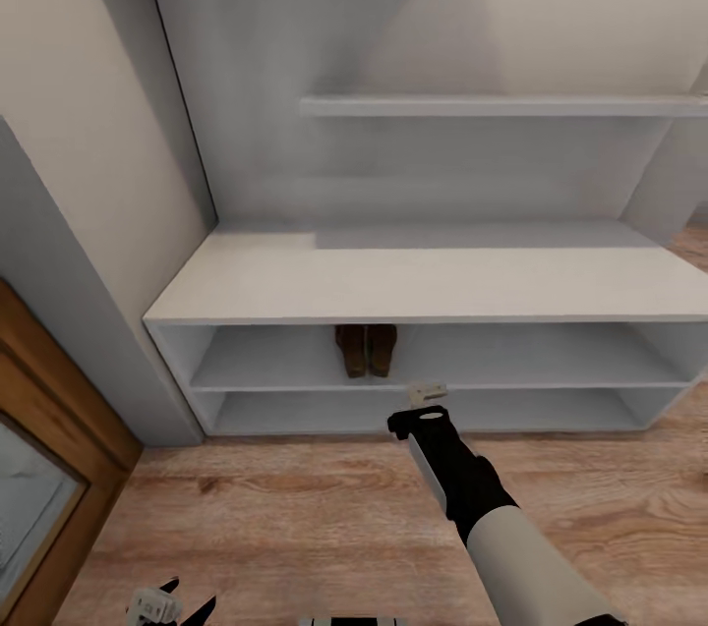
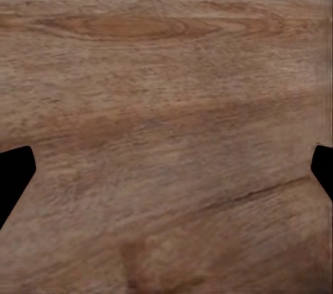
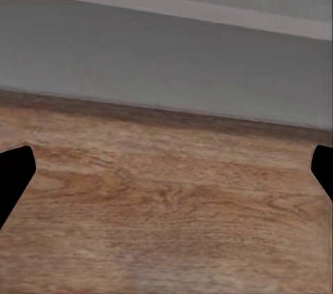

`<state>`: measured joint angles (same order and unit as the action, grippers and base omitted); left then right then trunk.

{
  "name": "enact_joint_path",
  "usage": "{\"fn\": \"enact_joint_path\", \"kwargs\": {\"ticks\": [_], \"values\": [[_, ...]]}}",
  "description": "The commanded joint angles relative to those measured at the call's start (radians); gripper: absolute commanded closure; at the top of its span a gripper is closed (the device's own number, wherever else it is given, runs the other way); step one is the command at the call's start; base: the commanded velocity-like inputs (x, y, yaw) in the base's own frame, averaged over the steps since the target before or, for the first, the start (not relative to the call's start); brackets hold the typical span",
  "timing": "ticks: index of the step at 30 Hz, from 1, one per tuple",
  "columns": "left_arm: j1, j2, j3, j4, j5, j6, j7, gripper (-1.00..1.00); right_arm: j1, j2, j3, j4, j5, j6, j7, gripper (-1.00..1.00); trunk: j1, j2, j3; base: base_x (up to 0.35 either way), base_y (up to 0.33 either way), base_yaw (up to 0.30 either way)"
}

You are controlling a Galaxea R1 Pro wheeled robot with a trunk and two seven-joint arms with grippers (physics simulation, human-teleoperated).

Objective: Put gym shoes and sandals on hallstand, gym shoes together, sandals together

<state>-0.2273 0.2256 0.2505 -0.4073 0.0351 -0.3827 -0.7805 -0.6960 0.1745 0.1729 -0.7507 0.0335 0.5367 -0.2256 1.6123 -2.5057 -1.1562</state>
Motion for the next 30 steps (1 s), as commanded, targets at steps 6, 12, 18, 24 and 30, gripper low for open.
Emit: {"fn": "enact_joint_path", "kwargs": {"ticks": [6, 12, 18, 24, 30], "values": [[0.0, 0.0, 0.004, 0.001, 0.004, 0.001, -0.008, -1.0, 0.0, 0.0, 0.003, 0.0, 0.003, 0.006, -0.002, -1.0, -0.001, 0.0, -0.001, -0.231, -0.201, 0.0], [0.0, 0.0, 0.005, 0.001, 0.005, 0.0, -0.008, -1.0, 0.0, 0.0, 0.006, 0.007, 0.004, 0.006, -0.002, -1.0, -0.001, 0.0, -0.001, -0.231, -0.202, 0.0], [-0.001, 0.0, 0.009, 0.001, 0.009, 0.0, -0.007, -1.0, 0.004, 0.0, 0.006, 0.096, 0.006, -0.011, 0.0, -1.0, -0.001, 0.0, -0.001, -0.24, -0.201, 0.0], [-0.001, 0.0, 0.012, 0.001, 0.011, 0.0, -0.002, -1.0, 0.006, 0.0, 0.007, 0.201, 0.006, -0.103, 0.0, -1.0, -0.001, 0.0, -0.001, -0.259, -0.197, 0.0], [-0.001, 0.0, 0.013, 0.001, 0.013, 0.001, 0.014, -1.0, 0.012, -0.015, 0.007, 0.309, 0.006, -0.263, 0.003, -1.0, -0.001, 0.0, -0.001, -0.264, -0.197, 0.0]]}}
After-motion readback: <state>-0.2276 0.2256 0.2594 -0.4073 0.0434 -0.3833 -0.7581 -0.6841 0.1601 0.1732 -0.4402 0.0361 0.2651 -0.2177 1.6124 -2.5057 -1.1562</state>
